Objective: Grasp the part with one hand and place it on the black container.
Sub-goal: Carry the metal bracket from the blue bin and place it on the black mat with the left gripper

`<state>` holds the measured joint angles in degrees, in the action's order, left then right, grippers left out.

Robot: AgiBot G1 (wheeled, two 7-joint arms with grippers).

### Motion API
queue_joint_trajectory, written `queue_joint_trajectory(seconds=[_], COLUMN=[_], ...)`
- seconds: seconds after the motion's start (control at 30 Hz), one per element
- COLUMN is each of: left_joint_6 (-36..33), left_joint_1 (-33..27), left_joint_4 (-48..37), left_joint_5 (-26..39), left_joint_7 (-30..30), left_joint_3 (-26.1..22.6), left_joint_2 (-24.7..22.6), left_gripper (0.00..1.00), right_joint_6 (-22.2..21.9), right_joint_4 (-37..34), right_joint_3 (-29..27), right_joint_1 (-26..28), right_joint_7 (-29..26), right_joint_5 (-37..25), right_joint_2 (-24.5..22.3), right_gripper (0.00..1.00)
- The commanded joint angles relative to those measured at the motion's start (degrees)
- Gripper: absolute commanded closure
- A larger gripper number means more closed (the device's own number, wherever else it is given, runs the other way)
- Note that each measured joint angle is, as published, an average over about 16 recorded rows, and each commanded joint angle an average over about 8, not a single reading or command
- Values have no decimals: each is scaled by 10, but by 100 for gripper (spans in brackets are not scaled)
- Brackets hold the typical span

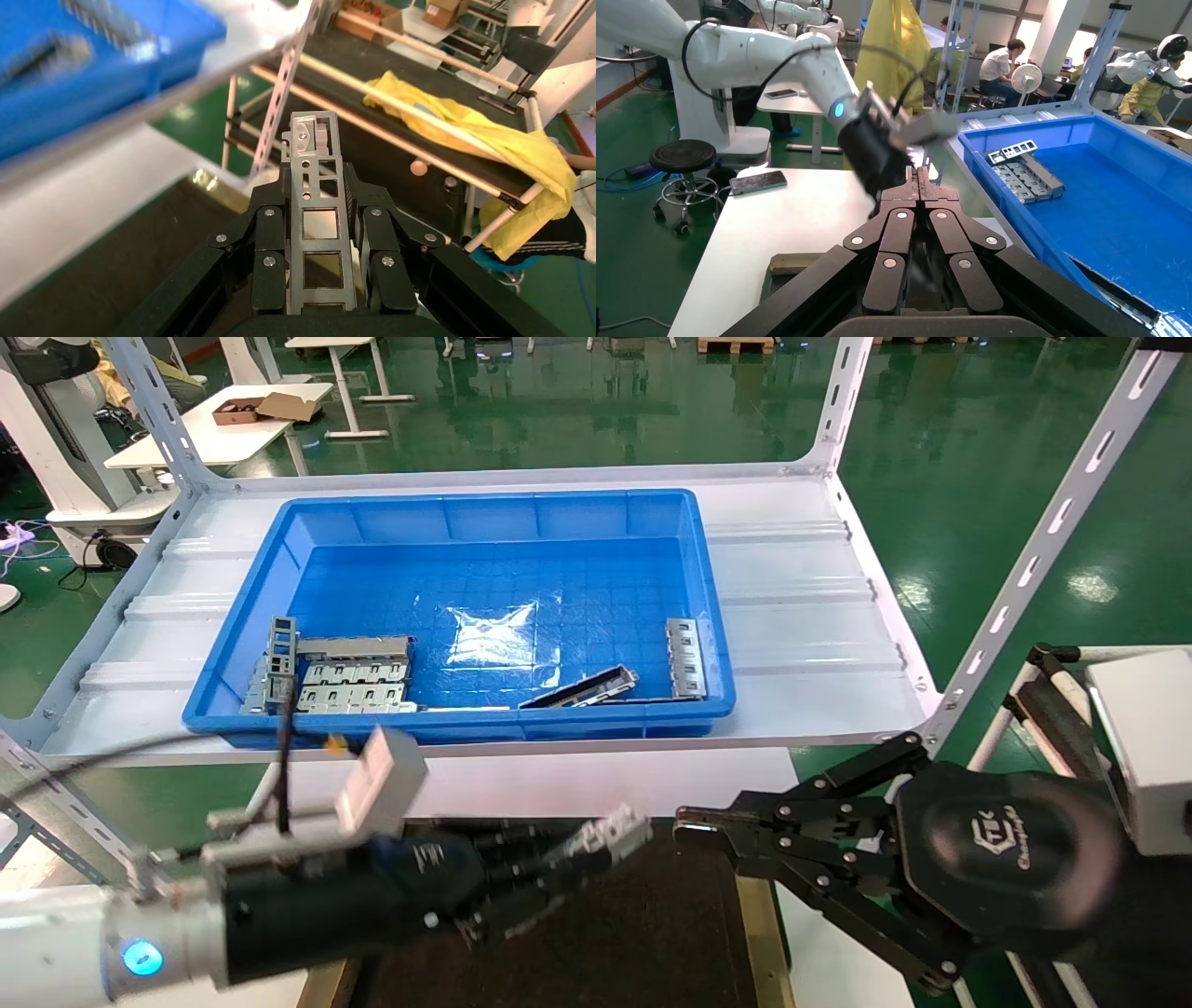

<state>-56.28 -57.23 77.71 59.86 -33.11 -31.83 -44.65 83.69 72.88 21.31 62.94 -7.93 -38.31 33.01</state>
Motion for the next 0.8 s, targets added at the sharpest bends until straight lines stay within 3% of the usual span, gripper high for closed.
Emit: queue_joint_trajectory(seconds=[0.03,0.4,0.8], left_joint_6=[11,108,320], left_joint_1=[20,99,161], left_joint_4=[0,-3,-17], left_joint_5=[5,43,132], left_joint_7=[-3,-16,-80], left_joint_3=[-7,-40,-69], left_joint_2=[-3,-60,-121], left_gripper=[100,100,100], right_joint_6=[0,0,0], right_joint_4=[0,0,0], right_joint_3=[0,0,0], right_joint_1=[0,0,0], right_joint_7=[0,0,0], right_joint_5=[0,0,0], right_joint_2=[0,0,0], right_gripper=[100,100,100])
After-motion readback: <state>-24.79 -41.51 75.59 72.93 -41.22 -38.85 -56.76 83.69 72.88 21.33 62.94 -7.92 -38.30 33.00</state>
